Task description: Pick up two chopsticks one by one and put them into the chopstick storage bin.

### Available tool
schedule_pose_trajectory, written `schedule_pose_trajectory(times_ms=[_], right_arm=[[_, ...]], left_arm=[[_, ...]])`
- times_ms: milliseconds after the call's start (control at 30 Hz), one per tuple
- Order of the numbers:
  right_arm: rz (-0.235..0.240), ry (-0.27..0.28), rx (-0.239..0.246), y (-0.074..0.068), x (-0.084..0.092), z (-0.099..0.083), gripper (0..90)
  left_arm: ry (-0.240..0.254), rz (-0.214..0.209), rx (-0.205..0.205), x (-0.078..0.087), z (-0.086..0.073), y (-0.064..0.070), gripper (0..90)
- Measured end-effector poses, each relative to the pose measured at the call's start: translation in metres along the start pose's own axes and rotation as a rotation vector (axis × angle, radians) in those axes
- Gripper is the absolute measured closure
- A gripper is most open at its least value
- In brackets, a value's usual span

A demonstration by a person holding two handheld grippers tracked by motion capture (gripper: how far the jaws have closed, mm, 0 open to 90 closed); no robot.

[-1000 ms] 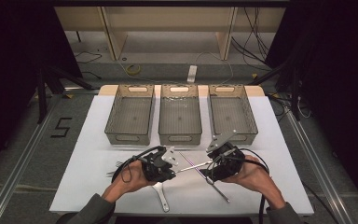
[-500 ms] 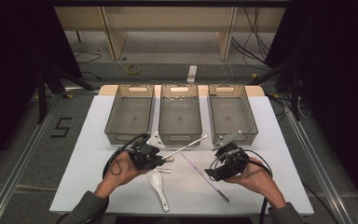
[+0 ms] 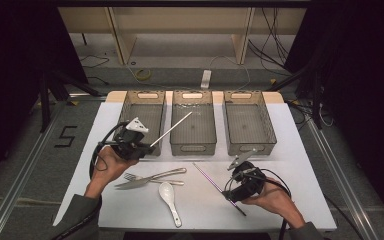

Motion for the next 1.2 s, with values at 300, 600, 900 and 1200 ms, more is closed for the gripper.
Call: schedule_pose_trajectory(times_ms=[300, 600, 900, 1200], right_arm=[[0.017, -0.03, -0.007, -0.001, -0.01, -0.008, 28.7], [0.018, -0.024, -0.003, -0.003, -0.008, -0.008, 28.7], [0.026, -0.027, 0.002, -0.006, -0.008, -0.008, 28.7], [0.029, -0.025, 0.013, -0.007, -0.008, -0.007, 28.7]], left_arm=[[0.009, 0.077, 0.09, -0.003, 0.012, -0.047, 85.9], [0.009, 0.12, 0.178, -0.019, 0.017, -0.084, 85.9], [-0.009, 0.155, 0.237, -0.031, 0.011, -0.11, 85.8], [-0.044, 0.175, 0.254, -0.042, 0.003, -0.123, 85.7]])
Point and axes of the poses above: each handheld gripper's, and its own axes: x roughly backward along the jaws, z roughly out of its top, y roughly to its right, the point moved 4 cm from there along -x, roughly forward along the jaws, and after that the axes turned 2 degrees about y, right-handed, at the moved point
